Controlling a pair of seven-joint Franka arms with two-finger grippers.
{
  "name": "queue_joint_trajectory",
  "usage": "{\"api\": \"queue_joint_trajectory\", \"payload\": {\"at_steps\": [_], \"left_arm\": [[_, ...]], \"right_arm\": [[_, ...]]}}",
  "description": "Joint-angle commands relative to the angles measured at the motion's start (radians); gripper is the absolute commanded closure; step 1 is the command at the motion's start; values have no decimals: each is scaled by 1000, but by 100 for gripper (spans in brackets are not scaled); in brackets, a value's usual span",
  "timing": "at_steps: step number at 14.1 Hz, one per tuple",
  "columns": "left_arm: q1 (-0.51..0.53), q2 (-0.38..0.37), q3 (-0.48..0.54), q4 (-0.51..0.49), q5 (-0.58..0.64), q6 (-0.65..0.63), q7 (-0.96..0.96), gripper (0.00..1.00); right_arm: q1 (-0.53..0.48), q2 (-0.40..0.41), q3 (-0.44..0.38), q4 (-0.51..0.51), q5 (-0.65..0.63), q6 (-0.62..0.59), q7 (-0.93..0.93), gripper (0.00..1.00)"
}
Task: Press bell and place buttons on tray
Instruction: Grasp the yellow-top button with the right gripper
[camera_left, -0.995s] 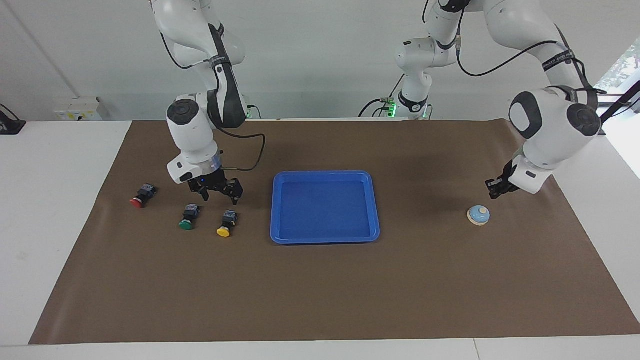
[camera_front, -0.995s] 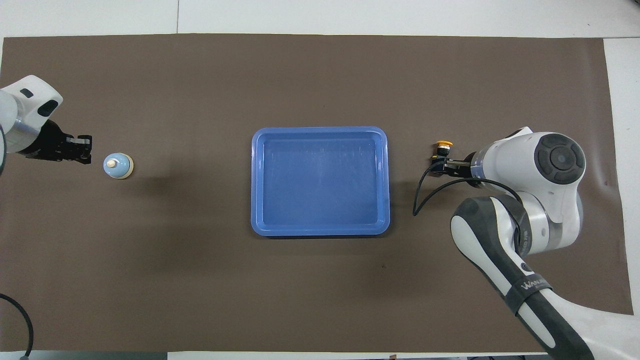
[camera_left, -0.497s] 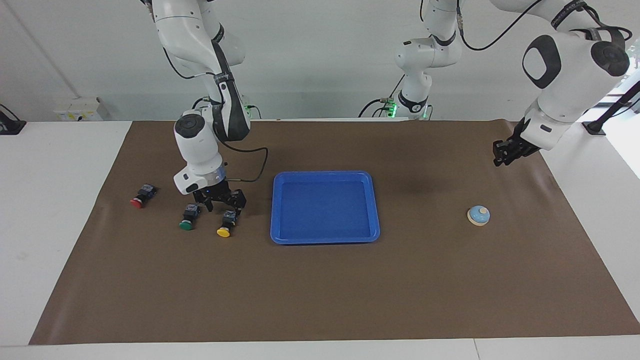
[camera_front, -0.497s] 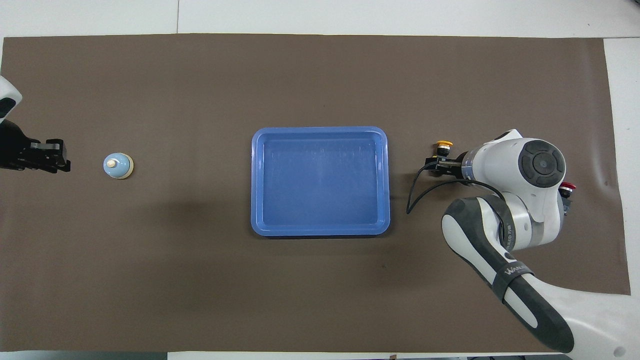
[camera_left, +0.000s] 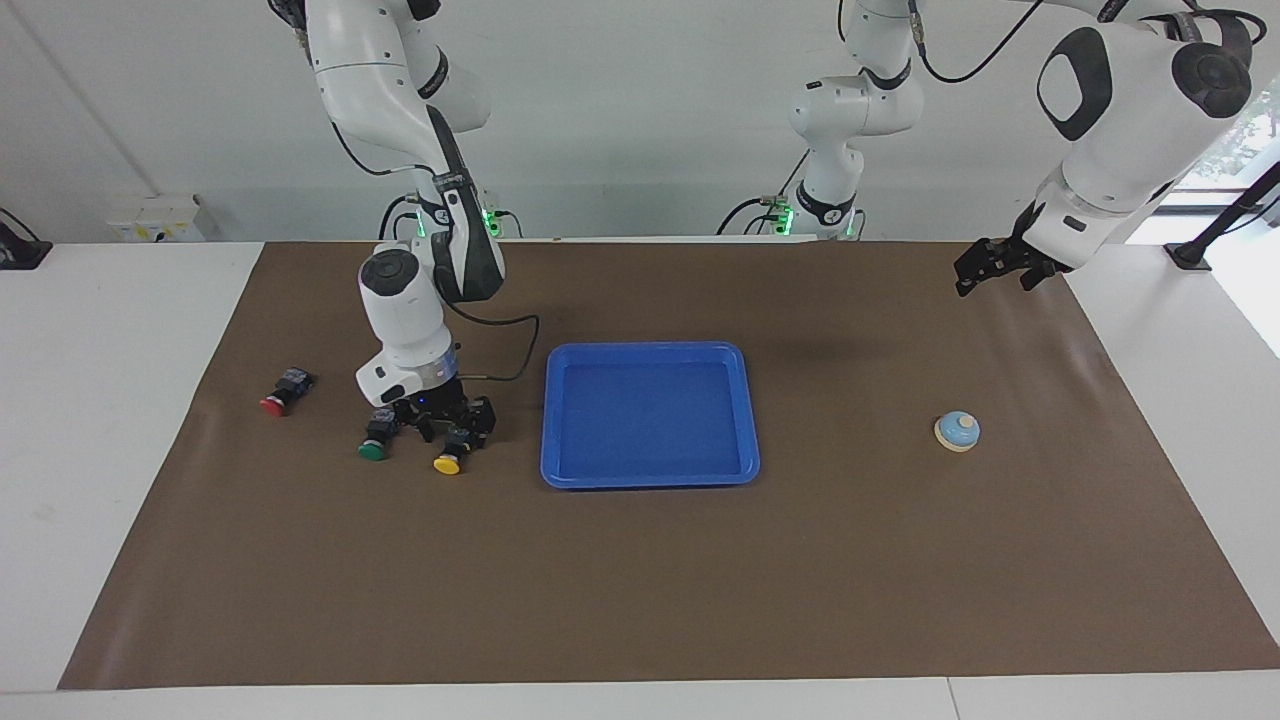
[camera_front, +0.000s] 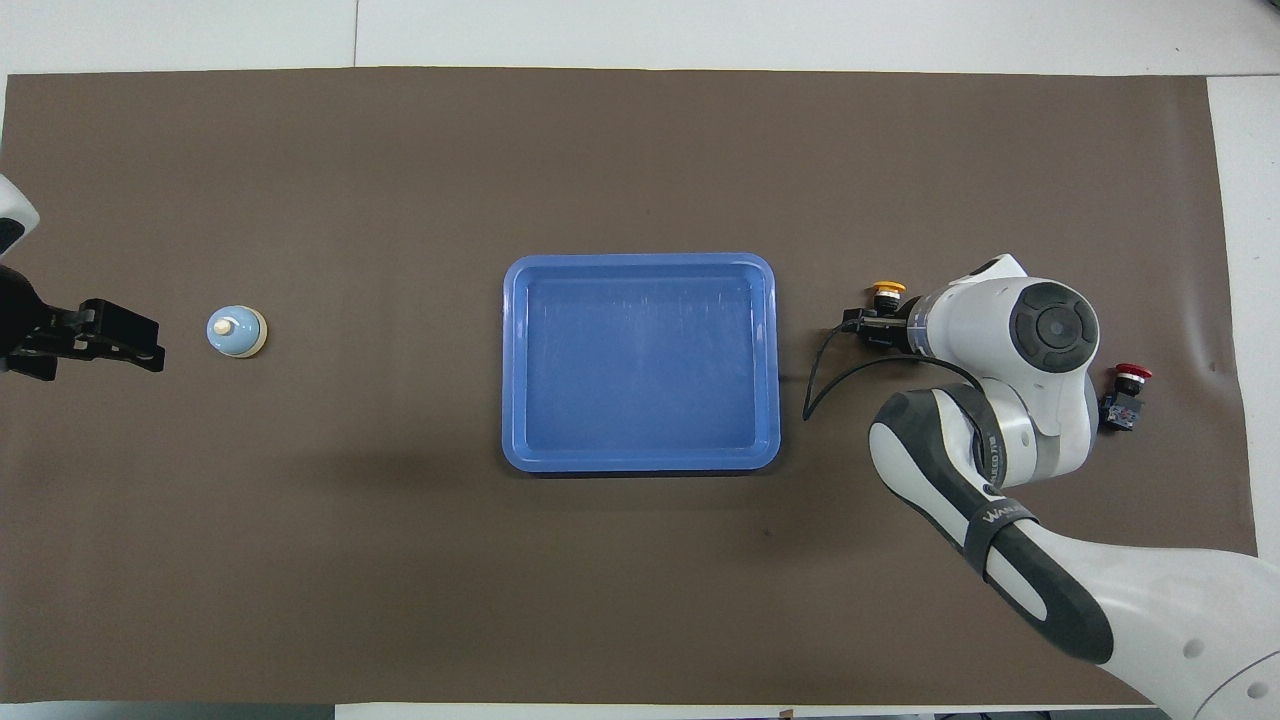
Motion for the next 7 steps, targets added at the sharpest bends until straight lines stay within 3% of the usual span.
{"api": "queue_joint_trajectory", "payload": {"at_steps": [1, 5, 7], "left_arm": [[-16, 0, 7, 33, 25, -39, -12, 0], [-16, -12, 8, 25, 16, -27, -14, 0], [-15, -17, 8, 24, 16, -29, -15, 0]], "right_arm": [[-2, 14, 2, 37, -17, -34, 38, 97], [2, 14, 2, 60, -17, -52, 56, 100], [17, 9, 4, 147, -17, -186, 58, 100]]}}
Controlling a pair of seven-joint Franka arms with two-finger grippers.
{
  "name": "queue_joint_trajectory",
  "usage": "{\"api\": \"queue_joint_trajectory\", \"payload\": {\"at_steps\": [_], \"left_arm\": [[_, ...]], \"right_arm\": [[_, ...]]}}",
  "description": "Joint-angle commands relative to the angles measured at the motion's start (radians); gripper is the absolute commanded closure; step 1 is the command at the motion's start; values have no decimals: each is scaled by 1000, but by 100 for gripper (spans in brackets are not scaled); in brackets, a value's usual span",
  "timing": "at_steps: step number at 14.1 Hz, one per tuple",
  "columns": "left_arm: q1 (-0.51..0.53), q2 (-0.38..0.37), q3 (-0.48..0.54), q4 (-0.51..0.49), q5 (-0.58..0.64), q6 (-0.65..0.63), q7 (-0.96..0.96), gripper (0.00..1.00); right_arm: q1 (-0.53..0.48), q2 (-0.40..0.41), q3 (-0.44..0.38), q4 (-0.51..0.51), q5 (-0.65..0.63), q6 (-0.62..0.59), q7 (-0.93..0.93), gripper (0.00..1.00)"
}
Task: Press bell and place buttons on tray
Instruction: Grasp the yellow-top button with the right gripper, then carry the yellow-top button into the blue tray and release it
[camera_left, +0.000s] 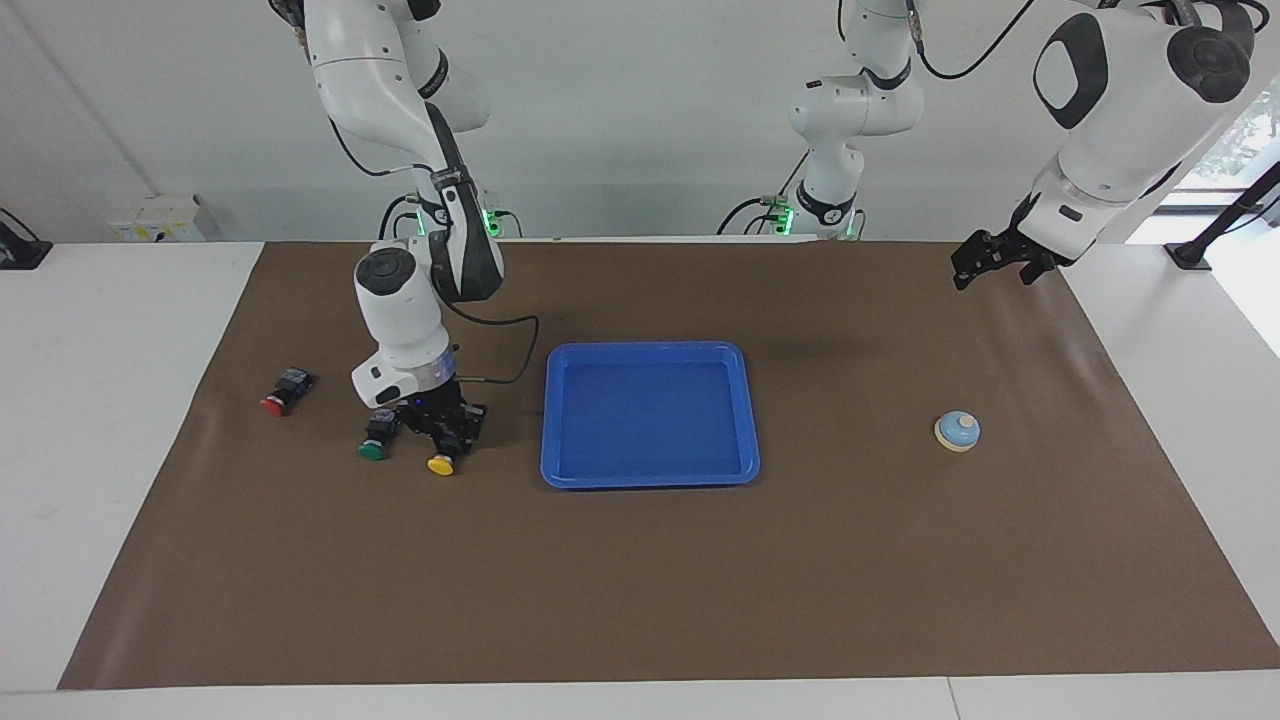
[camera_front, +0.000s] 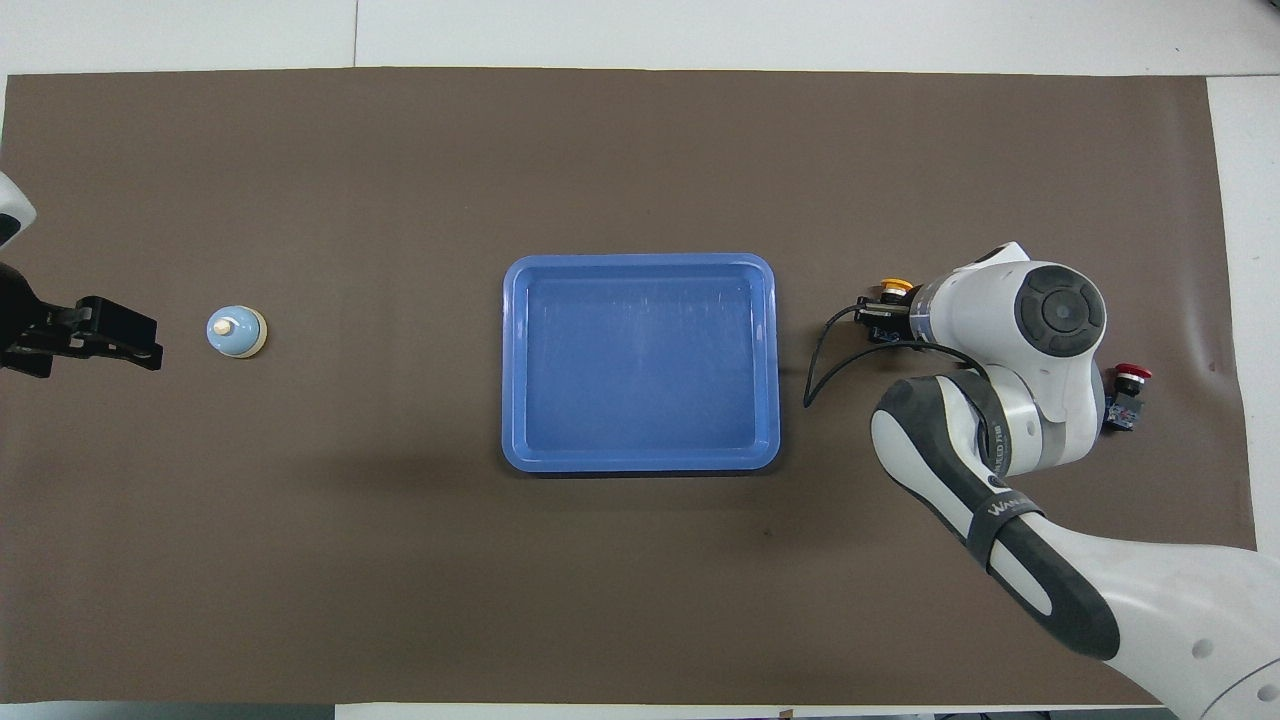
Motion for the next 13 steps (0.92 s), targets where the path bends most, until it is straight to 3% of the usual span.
{"api": "queue_joint_trajectory", "payload": {"at_steps": [1, 3, 5, 8, 13], "left_arm": [[-5, -15, 6, 8, 14, -15, -13, 0], [-2, -15, 9, 7, 14, -15, -12, 0], [-2, -15, 9, 8, 14, -15, -12, 0], [-2, -15, 9, 7, 14, -13, -13, 0], [-2, -15, 9, 7, 14, -15, -13, 0]], "right_arm": [[47, 9, 2, 170, -11, -217, 34, 100], [123, 9, 2, 299, -4, -394, 107, 100], [232, 13, 2, 382, -2, -491, 199, 100], [358, 20, 2, 364, -2, -468, 316, 100], [394, 62, 2, 262, -8, -316, 339, 100]]}}
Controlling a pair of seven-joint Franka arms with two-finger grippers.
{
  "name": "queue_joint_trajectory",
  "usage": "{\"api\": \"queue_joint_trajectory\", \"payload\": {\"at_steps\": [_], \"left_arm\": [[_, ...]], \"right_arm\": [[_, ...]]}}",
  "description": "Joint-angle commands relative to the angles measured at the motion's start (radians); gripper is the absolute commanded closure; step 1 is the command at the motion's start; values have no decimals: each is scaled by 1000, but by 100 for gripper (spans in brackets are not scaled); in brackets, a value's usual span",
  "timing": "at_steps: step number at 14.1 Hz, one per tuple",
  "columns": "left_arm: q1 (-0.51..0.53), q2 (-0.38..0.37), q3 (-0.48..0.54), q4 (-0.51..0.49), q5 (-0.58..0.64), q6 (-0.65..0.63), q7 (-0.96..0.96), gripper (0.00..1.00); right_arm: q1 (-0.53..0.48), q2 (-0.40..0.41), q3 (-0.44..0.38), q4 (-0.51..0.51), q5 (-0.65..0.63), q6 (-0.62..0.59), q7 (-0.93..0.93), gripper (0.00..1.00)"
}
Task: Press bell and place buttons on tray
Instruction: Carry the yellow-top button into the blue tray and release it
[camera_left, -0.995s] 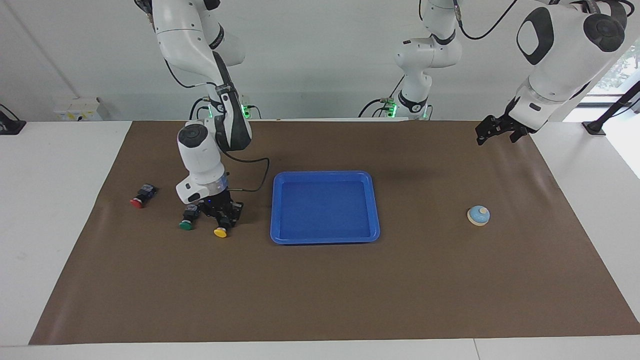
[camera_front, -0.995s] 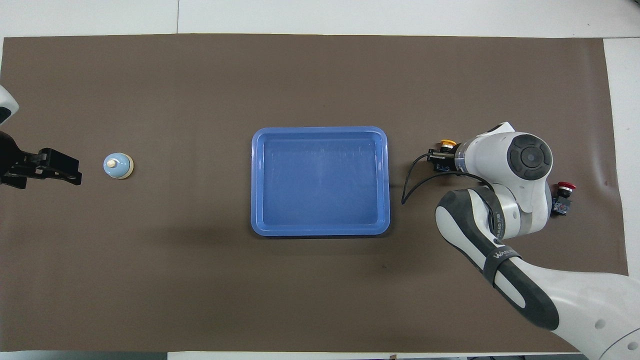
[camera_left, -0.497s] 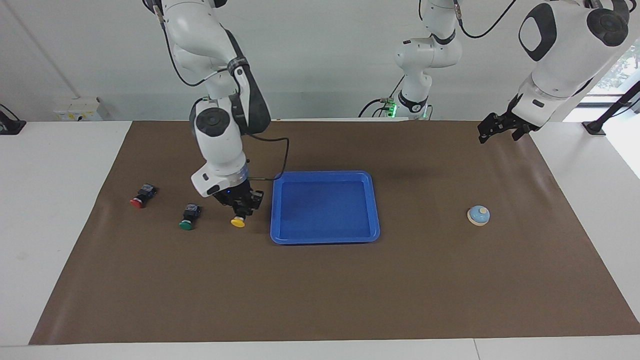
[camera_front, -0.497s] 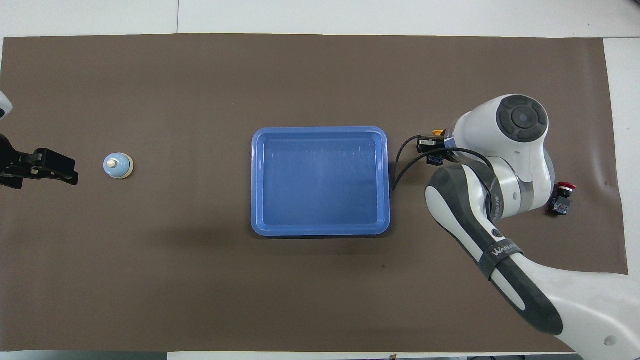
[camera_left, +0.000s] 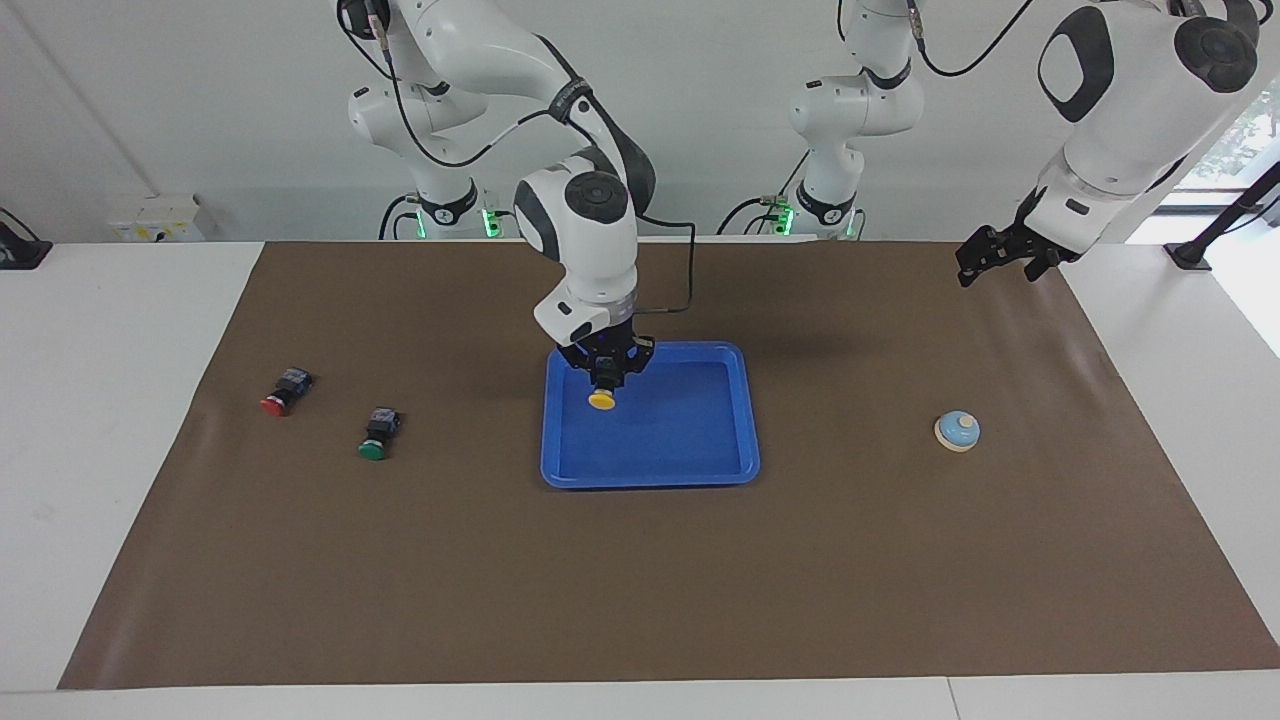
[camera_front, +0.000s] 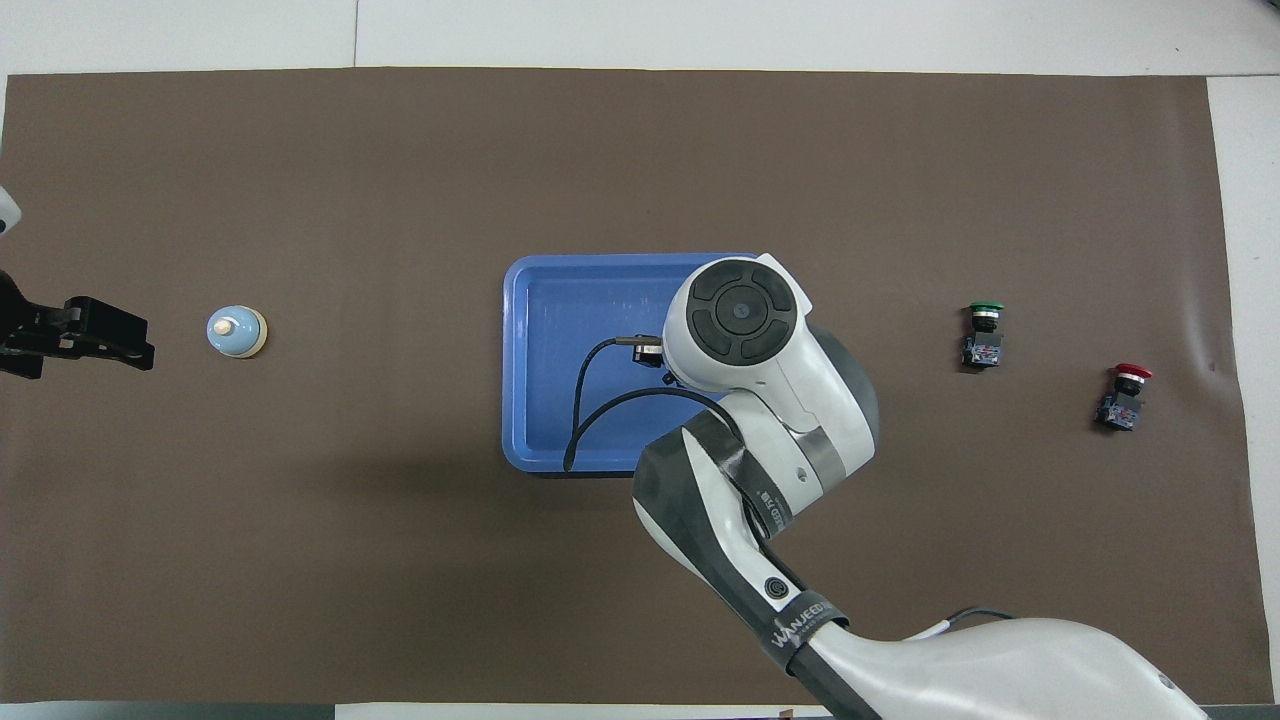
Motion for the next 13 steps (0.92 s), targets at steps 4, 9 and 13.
{"api": "queue_joint_trajectory", "payload": {"at_steps": [4, 9, 13], "left_arm": [[-3, -8, 3, 7, 14, -15, -10, 0], [-3, -8, 3, 8, 14, -13, -10, 0], [-3, -6, 3, 8, 14, -13, -10, 0]], "right_arm": [[-34, 10, -5, -104, -12, 110, 18, 100], [-40, 7, -5, -140, -12, 140, 43, 24], [-72, -8, -14, -106, -12, 65, 85, 0]]}}
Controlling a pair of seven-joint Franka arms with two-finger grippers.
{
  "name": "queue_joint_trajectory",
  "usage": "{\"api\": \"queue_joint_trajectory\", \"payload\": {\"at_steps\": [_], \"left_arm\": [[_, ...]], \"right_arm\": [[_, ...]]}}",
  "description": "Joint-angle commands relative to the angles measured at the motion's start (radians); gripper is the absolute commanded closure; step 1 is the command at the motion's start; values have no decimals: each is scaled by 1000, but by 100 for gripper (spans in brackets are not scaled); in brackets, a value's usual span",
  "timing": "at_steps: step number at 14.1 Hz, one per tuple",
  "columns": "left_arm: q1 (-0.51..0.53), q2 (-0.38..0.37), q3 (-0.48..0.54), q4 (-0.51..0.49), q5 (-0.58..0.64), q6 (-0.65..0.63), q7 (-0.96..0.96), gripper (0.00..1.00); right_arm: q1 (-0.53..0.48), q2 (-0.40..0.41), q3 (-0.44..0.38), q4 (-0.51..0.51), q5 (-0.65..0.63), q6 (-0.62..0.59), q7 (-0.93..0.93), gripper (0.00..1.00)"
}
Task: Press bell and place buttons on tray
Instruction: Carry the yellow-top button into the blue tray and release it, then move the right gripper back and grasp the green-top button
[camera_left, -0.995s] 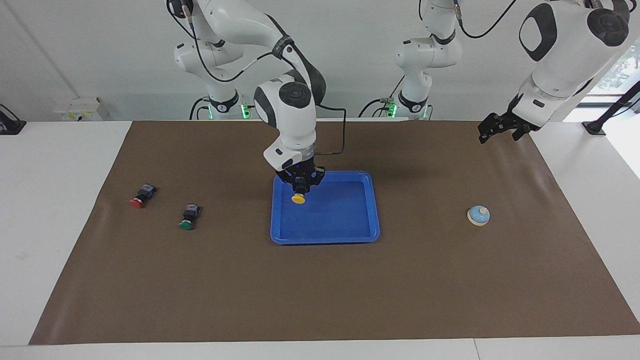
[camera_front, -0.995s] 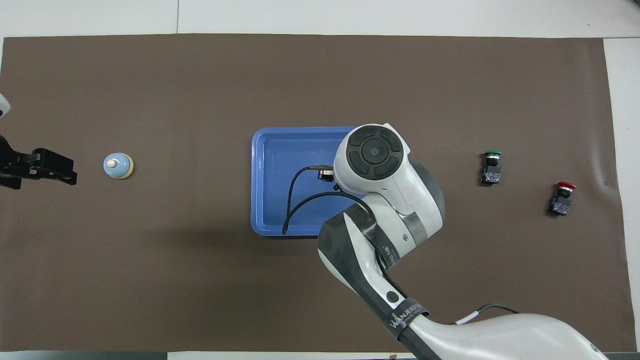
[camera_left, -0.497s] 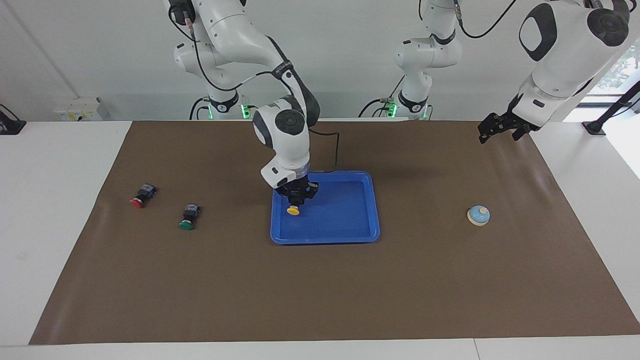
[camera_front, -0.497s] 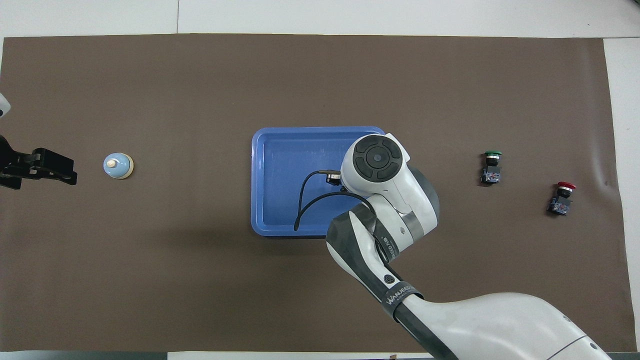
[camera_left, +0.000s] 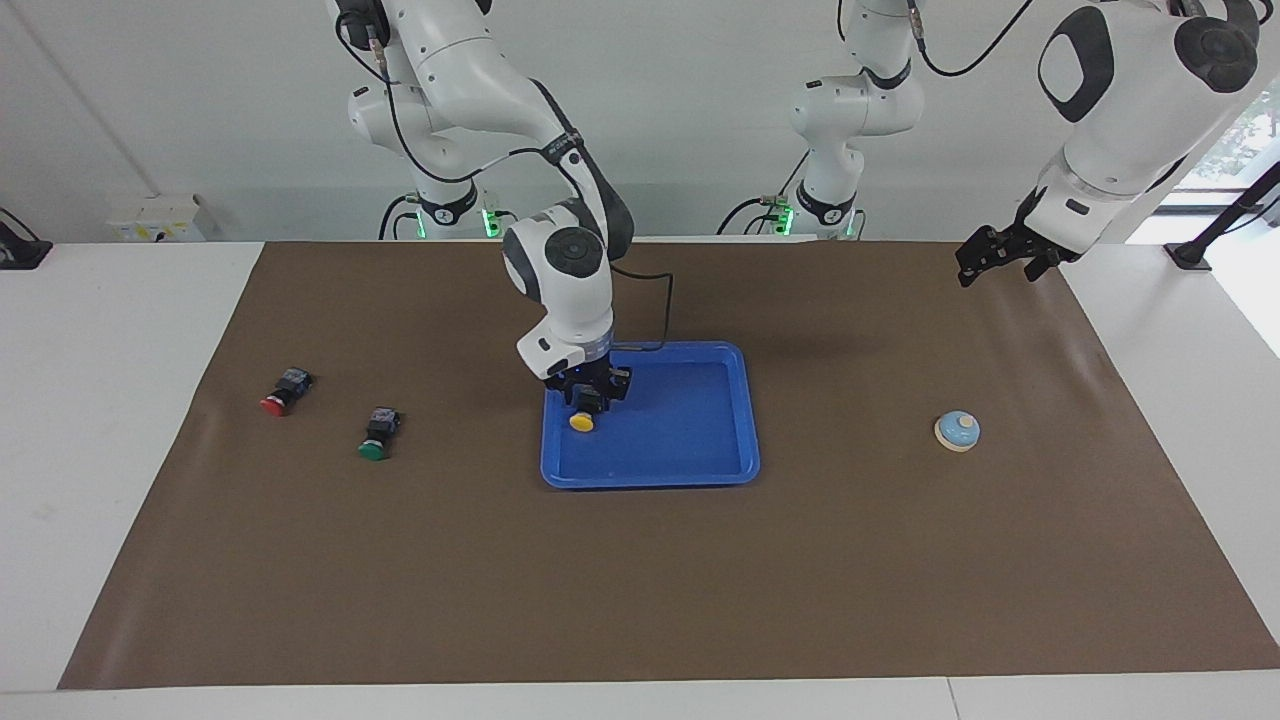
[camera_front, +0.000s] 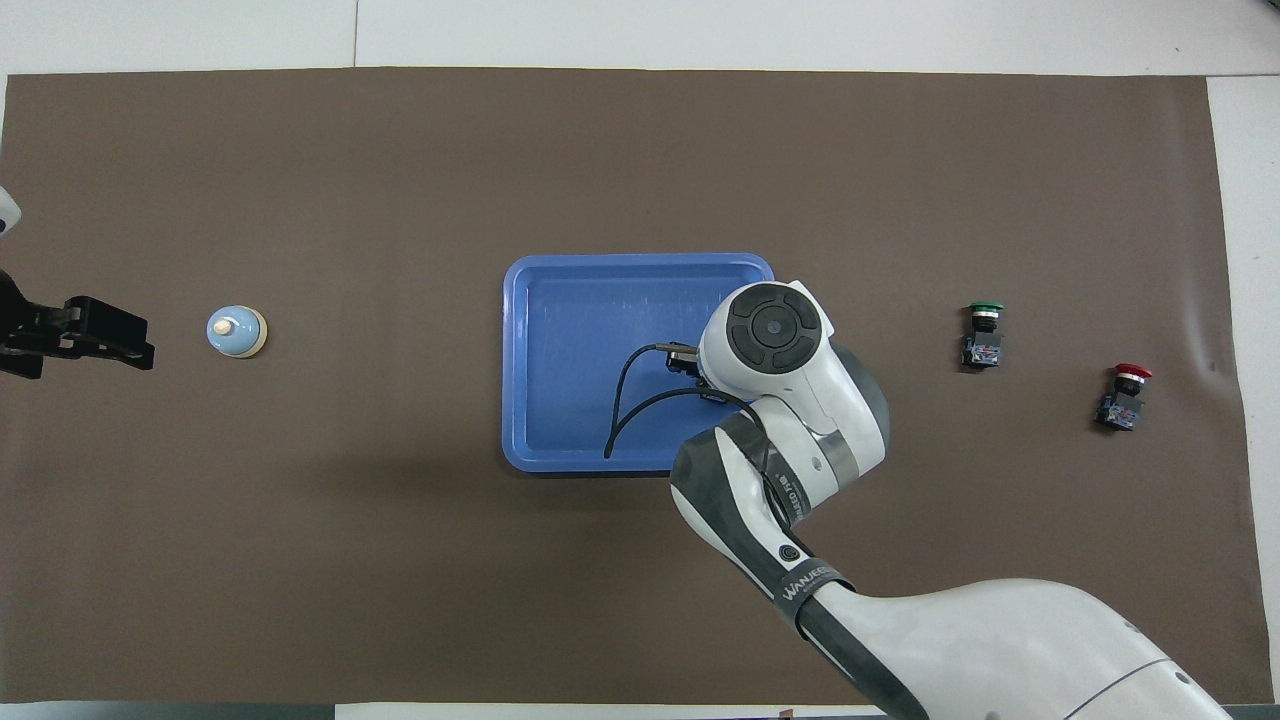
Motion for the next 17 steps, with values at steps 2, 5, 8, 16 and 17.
{"api": "queue_joint_trajectory", "payload": {"at_steps": [2, 5, 8, 16, 17], "left_arm": [[-3, -8, 3, 8, 14, -13, -11, 0], [-3, -8, 3, 7, 14, -15, -9, 0], [-3, -8, 3, 7, 14, -15, -9, 0], [-3, -8, 3, 7, 14, -13, -9, 0], [-3, -8, 3, 7, 14, -15, -9, 0]], "right_arm": [[-81, -66, 6, 61, -12, -138, 19, 0], [-182, -121, 4, 116, -13, -249, -65, 0], [-329, -138, 4, 104, -16, -265, -266, 0], [-541, -211, 4, -251, -16, 112, -567, 0], [-543, -216, 4, -284, -16, 155, -569, 0]]}}
